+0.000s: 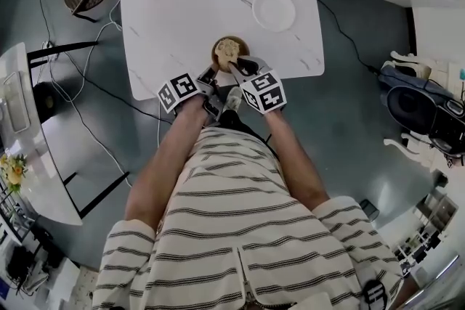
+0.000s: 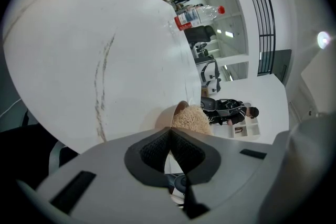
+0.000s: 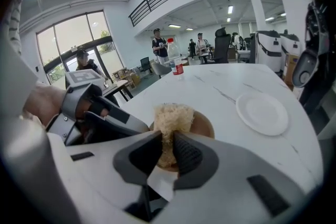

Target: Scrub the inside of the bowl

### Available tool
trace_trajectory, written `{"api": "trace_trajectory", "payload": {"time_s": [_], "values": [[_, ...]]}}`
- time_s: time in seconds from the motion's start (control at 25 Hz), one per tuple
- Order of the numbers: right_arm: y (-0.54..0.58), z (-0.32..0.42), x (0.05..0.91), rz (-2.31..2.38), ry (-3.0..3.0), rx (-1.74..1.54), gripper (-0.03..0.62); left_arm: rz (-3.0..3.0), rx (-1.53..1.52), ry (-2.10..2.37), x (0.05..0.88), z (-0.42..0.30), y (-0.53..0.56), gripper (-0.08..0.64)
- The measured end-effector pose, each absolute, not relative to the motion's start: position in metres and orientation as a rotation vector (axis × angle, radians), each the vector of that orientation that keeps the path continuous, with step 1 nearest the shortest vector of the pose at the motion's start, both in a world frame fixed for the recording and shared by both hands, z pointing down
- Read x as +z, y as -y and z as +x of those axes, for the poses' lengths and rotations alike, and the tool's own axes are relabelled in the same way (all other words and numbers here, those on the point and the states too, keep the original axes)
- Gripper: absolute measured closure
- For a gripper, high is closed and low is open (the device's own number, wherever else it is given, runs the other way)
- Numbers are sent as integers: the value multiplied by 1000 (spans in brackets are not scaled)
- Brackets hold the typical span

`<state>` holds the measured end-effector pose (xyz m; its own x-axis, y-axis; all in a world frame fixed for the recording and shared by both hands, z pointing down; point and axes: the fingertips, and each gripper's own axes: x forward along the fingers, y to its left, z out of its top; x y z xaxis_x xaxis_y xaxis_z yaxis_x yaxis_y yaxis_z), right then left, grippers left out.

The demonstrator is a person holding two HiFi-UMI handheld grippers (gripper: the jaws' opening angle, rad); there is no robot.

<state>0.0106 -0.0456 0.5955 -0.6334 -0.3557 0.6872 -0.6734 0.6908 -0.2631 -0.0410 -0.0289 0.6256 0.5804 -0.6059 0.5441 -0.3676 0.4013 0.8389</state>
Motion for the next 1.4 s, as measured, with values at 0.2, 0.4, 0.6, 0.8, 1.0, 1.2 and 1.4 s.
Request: {"api": "trace_trajectory", "payload": {"time_s": [0.2, 0.4, 0.6, 0.8, 1.0, 1.2, 1.4], "values": [[42, 13, 594, 737, 2279, 612, 523, 1202, -190, 1009, 626, -42, 29, 552], [42, 13, 593, 670, 2254, 466, 523, 1199, -193, 1013, 626, -41, 30, 552], [41, 15, 597, 571, 2178, 260, 523, 1197, -198, 1017, 626, -42, 32, 552], [42, 16, 599, 530, 2147, 156, 523, 1193, -197, 1019, 626, -41, 30, 552], [51, 21, 600, 576, 2144, 171, 523, 1199, -190, 1024, 626, -41, 31, 552], [58, 24, 601, 604, 2141, 174, 523, 1199, -188, 1024, 627, -41, 30, 552], [65, 25, 602, 632, 2151, 196, 523, 1205, -176, 1022, 627, -39, 30, 552]]}}
